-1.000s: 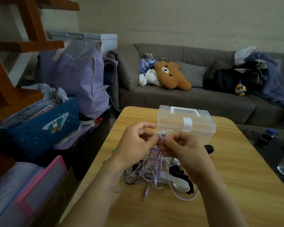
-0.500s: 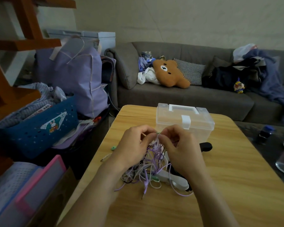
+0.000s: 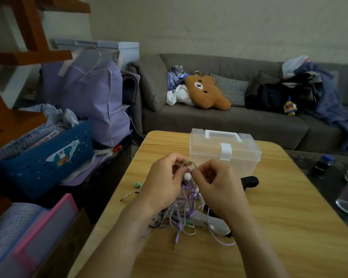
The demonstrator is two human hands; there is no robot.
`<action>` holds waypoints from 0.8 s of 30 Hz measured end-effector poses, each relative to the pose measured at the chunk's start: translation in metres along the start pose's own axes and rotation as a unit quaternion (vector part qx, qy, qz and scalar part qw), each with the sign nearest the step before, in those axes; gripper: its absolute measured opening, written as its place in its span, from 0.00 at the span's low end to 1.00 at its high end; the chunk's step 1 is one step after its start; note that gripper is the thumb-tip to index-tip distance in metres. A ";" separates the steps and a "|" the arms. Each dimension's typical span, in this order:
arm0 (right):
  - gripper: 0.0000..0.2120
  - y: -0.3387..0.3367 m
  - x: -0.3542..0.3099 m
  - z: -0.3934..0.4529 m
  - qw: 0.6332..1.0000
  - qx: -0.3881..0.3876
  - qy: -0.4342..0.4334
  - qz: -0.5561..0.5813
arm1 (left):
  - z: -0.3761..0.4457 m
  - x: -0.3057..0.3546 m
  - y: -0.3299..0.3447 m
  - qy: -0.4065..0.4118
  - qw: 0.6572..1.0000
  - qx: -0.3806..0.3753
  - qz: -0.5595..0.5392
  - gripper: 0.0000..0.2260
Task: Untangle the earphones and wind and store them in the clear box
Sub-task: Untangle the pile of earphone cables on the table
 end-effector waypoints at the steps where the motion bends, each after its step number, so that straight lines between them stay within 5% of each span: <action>1: 0.07 0.000 0.001 0.000 1.000 -0.002 0.001 0.002 | 0.000 0.000 -0.001 -0.003 1.000 0.006 -0.018 0.08; 5: 0.07 0.001 0.002 0.001 1.000 -0.019 0.005 0.019 | 0.000 0.000 0.000 -0.017 0.997 0.007 -0.069 0.09; 10: 0.07 -0.004 0.006 0.003 0.998 -0.042 0.018 0.034 | 0.000 0.000 0.002 -0.008 0.994 -0.087 -0.071 0.07; 14: 0.10 -0.013 0.008 0.002 0.985 -0.047 0.027 0.165 | 0.001 -0.006 -0.009 -0.010 0.999 -0.020 -0.029 0.04; 24: 0.10 -0.013 0.007 0.001 0.879 -0.038 0.030 0.475 | 0.002 -0.008 -0.030 -0.002 0.997 0.075 0.011 0.03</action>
Point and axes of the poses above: each hand's wrist, its own z-axis towards the middle knuckle, its own y-axis out of the palm, x = y × z, the point moved 3 cm from there along z, towards the middle knuckle, and after that the axes turned 10 degrees about -x, right-handed, at the moved point
